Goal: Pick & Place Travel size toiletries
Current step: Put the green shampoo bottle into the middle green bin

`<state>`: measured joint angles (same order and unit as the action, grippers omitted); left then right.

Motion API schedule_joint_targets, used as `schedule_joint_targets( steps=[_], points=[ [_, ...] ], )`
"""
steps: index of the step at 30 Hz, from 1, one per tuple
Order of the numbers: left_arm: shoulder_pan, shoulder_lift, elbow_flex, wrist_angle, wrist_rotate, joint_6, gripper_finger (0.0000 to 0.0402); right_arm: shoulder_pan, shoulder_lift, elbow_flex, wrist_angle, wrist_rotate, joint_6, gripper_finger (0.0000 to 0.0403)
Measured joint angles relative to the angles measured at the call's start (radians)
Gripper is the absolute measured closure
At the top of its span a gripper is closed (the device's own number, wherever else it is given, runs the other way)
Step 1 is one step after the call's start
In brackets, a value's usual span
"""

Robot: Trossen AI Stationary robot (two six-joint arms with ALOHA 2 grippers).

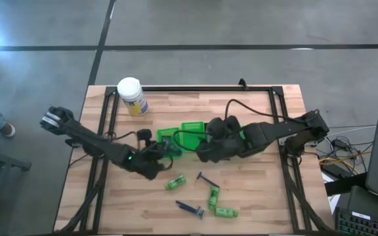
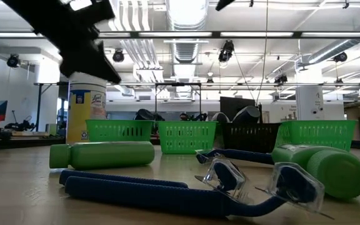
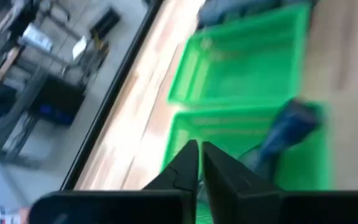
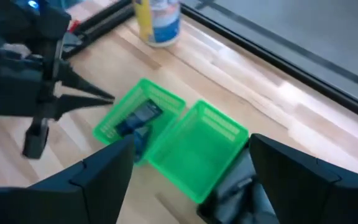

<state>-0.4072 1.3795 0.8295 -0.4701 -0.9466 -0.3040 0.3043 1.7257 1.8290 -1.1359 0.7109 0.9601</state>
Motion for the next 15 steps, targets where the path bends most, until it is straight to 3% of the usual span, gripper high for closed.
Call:
schedule_joint_targets(
  steps=[6, 9, 11, 15],
  points=[
    [0.041, 0.008, 0.005, 0.002, 0.01, 0.033, 0.0393, 0.019, 0.005, -0.001, -0.09, -0.046, 0.036, 0.0076],
    [0.029, -0.027, 0.019, 0.009, 0.097, 0.036, 0.0371, 0.037, 0.011, -0.009, -0.098, -0.086, 0.028, 0.0074],
    [0.026, -0.048, 0.022, 0.039, 0.27, 0.06, 0.0351, 0.048, 0.01, -0.026, -0.097, -0.152, 0.021, 0.0077],
    [0.021, -0.075, 0.019, 0.126, 0.834, 0.202, 0.032, 0.061, 0.009, -0.091, -0.096, -0.381, 0.03, 0.009]
  ],
)
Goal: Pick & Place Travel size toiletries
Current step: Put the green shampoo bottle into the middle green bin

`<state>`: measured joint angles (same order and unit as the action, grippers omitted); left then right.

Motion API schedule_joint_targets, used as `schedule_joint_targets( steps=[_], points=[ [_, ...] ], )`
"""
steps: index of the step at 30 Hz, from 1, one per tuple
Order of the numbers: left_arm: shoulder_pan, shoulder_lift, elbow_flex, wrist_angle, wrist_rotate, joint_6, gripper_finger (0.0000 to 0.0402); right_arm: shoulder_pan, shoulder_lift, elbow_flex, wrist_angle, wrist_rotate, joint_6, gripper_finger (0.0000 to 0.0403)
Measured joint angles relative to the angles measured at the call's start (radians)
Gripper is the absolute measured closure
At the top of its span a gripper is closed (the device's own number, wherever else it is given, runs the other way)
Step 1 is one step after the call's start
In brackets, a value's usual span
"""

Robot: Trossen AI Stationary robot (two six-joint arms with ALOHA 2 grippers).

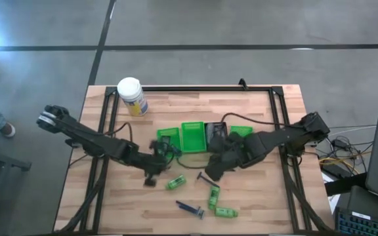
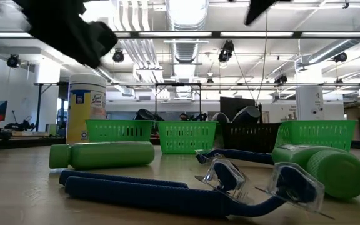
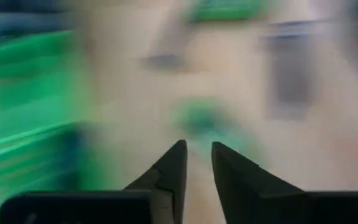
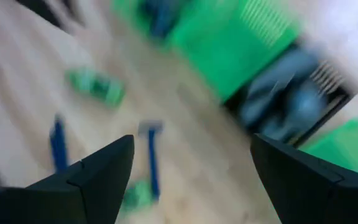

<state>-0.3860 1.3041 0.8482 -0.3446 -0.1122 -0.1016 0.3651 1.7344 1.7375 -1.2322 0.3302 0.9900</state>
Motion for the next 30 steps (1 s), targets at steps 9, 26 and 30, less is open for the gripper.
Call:
schedule_joint_targets(
  steps=[9, 26, 30],
  points=[
    [-0.051, 0.065, 0.0, 0.005, -0.006, -0.32, 0.0219, 0.034, 0.013, -0.178, 0.109, -0.103, 0.131, 0.0101],
    [-0.094, 0.439, 0.228, -0.127, -0.114, -0.559, 0.008, 0.04, 0.013, -0.19, 0.121, -0.092, 0.112, 0.0058],
    [-0.091, 0.501, 0.264, -0.148, -0.121, -0.573, 0.008, 0.053, 0.013, -0.191, 0.121, -0.091, 0.125, 0.006]
  ],
)
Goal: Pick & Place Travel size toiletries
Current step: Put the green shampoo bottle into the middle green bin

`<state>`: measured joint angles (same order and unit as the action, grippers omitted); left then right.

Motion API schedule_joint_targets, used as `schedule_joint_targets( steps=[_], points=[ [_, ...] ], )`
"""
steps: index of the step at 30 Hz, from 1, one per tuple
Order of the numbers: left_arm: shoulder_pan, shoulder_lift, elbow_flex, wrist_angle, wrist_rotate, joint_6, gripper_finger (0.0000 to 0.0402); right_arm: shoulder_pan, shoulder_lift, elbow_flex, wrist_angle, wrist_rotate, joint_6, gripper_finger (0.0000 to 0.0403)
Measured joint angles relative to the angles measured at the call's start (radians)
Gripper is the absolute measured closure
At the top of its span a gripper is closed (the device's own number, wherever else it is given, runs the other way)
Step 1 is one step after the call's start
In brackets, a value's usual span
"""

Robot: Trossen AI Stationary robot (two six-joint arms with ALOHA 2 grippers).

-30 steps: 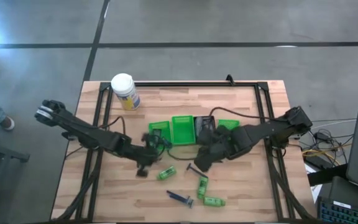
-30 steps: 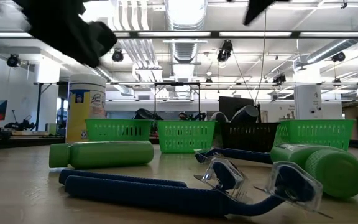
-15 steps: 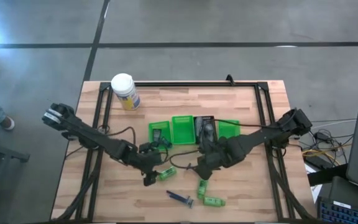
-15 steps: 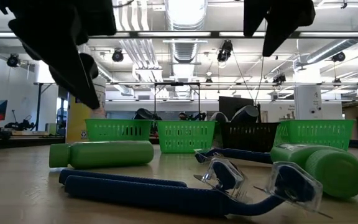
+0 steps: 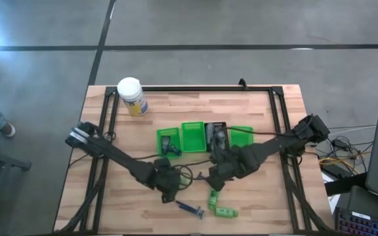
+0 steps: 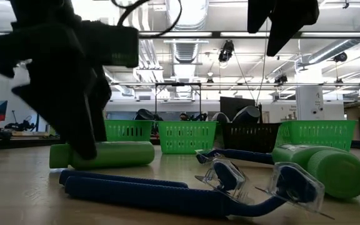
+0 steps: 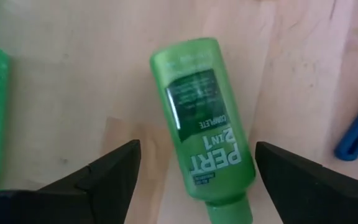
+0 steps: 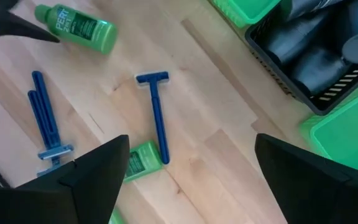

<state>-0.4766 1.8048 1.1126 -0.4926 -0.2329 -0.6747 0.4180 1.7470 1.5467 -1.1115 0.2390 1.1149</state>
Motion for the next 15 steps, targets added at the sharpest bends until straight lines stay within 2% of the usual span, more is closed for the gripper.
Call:
schedule_joint_targets(
  steps=[8, 11, 15],
  points=[
    [0.01, 0.056, 0.001, 0.028, 0.039, 0.004, 0.0088, 0.036, 0.0, -0.001, -0.007, 0.033, 0.035, 0.0086],
    [0.01, 0.051, 0.0, 0.036, 0.03, 0.028, 0.0115, 0.05, 0.0, -0.001, -0.007, 0.037, 0.044, 0.0094],
    [0.011, 0.047, 0.004, 0.053, 0.022, 0.087, 0.0174, 0.064, 0.0, -0.001, -0.008, 0.05, 0.071, 0.0104]
  ],
)
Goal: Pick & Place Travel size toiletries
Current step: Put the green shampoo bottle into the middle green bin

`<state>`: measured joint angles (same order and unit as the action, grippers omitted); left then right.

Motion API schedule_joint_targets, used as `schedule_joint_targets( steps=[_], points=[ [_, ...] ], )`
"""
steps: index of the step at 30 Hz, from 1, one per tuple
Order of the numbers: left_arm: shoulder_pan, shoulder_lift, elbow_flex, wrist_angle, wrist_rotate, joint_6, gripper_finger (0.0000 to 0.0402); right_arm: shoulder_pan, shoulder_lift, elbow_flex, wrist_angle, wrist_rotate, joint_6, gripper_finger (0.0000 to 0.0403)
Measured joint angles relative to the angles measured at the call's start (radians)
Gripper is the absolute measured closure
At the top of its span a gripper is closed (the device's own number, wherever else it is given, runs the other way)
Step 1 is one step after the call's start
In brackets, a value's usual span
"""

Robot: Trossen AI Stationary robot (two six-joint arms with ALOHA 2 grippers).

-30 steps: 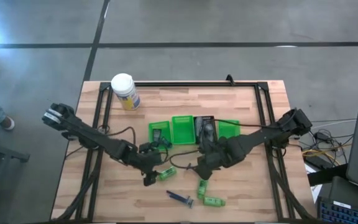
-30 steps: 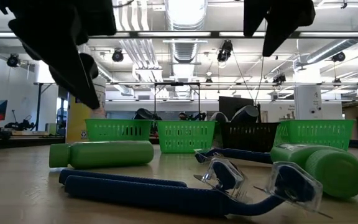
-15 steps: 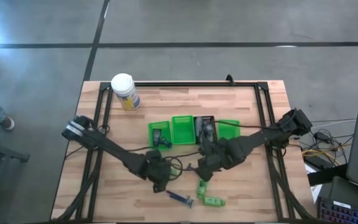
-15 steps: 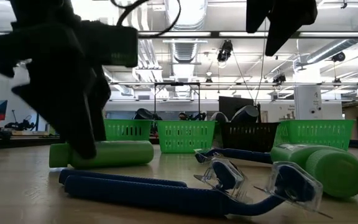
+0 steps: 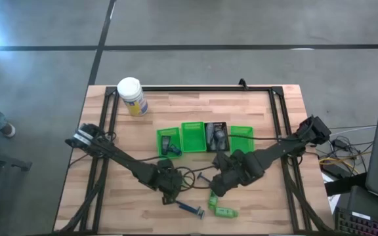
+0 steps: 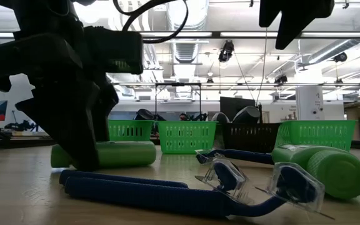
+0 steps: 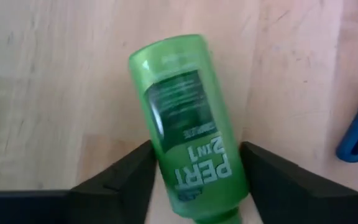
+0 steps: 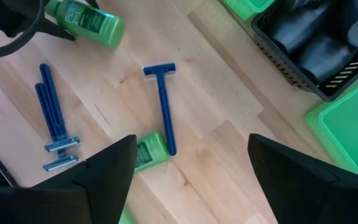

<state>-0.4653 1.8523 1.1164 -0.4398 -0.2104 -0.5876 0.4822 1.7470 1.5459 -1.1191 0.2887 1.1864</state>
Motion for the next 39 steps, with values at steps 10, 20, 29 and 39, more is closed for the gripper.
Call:
schedule_joint_targets(
  steps=[10, 20, 29, 39],
  points=[
    [0.004, -0.069, 0.023, -0.064, -0.041, 0.138, 0.0244, 0.022, -0.003, -0.001, -0.009, 0.031, 0.052, 0.0128],
    [0.056, -0.257, 0.044, -0.158, -0.214, 1.063, 0.0238, 0.076, -0.081, -0.001, -0.127, 0.18, 0.266, 0.0122],
    [0.327, -0.259, 0.022, -0.061, -0.193, 1.53, 0.0242, 0.097, -0.191, -0.003, -0.217, 0.329, 0.484, 0.0095],
    [0.414, -0.268, 0.024, 0.028, -0.097, 1.876, 0.0242, 0.095, -0.203, -0.01, -0.218, 0.31, 0.429, 0.008]
  ],
)
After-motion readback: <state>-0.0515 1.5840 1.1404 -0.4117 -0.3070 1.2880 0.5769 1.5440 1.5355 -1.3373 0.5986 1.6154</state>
